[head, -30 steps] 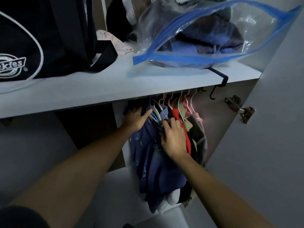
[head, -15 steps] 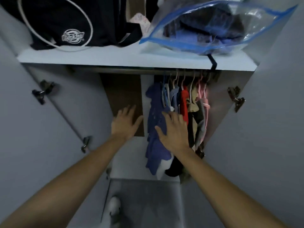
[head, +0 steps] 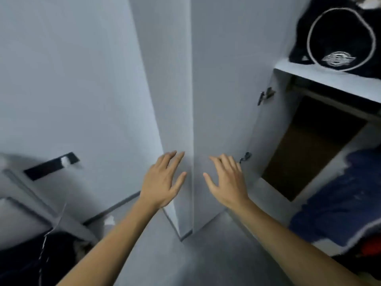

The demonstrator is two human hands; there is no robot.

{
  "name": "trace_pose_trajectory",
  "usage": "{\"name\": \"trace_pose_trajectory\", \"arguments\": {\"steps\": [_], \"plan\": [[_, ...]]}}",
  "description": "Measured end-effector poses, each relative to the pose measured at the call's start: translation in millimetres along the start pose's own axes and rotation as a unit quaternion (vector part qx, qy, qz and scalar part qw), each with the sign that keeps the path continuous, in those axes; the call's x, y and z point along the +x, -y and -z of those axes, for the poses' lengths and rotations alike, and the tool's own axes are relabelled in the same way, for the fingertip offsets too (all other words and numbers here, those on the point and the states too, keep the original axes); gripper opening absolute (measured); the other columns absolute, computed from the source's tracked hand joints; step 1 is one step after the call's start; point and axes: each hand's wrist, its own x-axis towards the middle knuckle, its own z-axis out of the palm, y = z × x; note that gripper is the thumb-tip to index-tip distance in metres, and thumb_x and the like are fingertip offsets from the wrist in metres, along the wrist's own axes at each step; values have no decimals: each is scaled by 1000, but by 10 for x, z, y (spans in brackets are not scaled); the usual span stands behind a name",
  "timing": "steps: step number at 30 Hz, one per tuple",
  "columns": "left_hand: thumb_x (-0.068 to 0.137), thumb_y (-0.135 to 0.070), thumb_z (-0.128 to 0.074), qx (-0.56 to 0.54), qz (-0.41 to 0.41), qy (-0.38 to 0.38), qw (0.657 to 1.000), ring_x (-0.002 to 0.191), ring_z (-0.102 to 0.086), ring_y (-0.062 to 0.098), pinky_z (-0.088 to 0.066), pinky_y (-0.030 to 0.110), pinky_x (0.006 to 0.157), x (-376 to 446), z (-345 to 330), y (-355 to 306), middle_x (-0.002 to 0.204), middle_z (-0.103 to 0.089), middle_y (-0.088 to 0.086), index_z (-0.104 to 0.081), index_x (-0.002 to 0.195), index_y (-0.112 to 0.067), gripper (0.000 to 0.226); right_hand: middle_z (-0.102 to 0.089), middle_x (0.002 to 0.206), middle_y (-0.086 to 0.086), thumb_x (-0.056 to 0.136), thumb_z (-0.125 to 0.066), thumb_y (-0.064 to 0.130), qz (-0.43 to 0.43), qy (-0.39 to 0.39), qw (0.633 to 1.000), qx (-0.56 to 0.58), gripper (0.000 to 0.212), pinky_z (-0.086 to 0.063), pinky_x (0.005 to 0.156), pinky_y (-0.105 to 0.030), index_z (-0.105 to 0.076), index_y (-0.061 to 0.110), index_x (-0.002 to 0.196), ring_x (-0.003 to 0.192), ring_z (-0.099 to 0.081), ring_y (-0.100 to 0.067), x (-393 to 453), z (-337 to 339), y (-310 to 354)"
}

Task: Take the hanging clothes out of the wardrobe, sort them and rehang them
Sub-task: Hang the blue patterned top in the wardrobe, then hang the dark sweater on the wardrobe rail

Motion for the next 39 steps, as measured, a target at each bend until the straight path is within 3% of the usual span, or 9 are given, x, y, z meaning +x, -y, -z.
{"name": "trace_pose_trajectory", "arguments": {"steps": [7, 14, 22, 26, 34, 39], "plan": [[104, -59, -36, 94, 208, -52, 972, 141, -45, 27, -48, 46, 103, -1727, 864, 1486, 155, -47, 5, -38, 160, -26, 65, -55, 124, 3, 95, -57, 46, 151, 89, 981, 87, 50, -45, 91, -41, -56, 21, 138, 114, -52, -24, 75, -967, 1947], [101, -64, -35, 148, 386, -85, 907, 148, -39, 27, -41, 46, 112, -3419, 1683, 2635, 160, -44, 5, -35, 162, -28, 70, -54, 135, 5, 94, -52, 52, 260, 159, 942, 138, 58, -44, 94, -38, -51, 23, 145, 121, -50, -21, -34, -1846, 3935], [101, -69, -26, 150, 581, -101, 793, 152, -31, 24, -37, 47, 118, -5267, 2191, 3186, 165, -37, 0, -25, 164, -33, 73, -52, 137, 8, 97, -53, 53, 395, 239, 869, 176, 59, -43, 101, -40, -48, 24, 148, 127, -46, -19, -393, -2722, 5857], [99, -71, -21, 138, 662, -109, 729, 151, -33, 23, -40, 46, 116, -5961, 2278, 3365, 163, -39, 0, -24, 165, -33, 76, -51, 138, 7, 99, -49, 56, 485, 278, 812, 166, 59, -44, 103, -41, -47, 23, 148, 129, -46, -19, -565, -3225, 6696], [99, -70, -21, 107, 760, -130, 627, 140, -44, 20, -48, 44, 103, -6607, 2227, 4286, 151, -49, -2, -32, 162, -28, 76, -55, 138, 3, 98, -49, 56, 596, 327, 719, 142, 58, -46, 102, -41, -50, 22, 145, 127, -49, -21, -560, -4562, 8150], [96, -71, -12, 61, 822, -107, 556, 143, -41, 21, -45, 43, 107, -6810, 1829, 5263, 156, -44, -1, -27, 164, -26, 83, -57, 137, 1, 98, -49, 56, 639, 371, 663, 116, 61, -48, 100, -43, -52, 18, 145, 125, -52, -26, -524, -5758, 9061]]}}
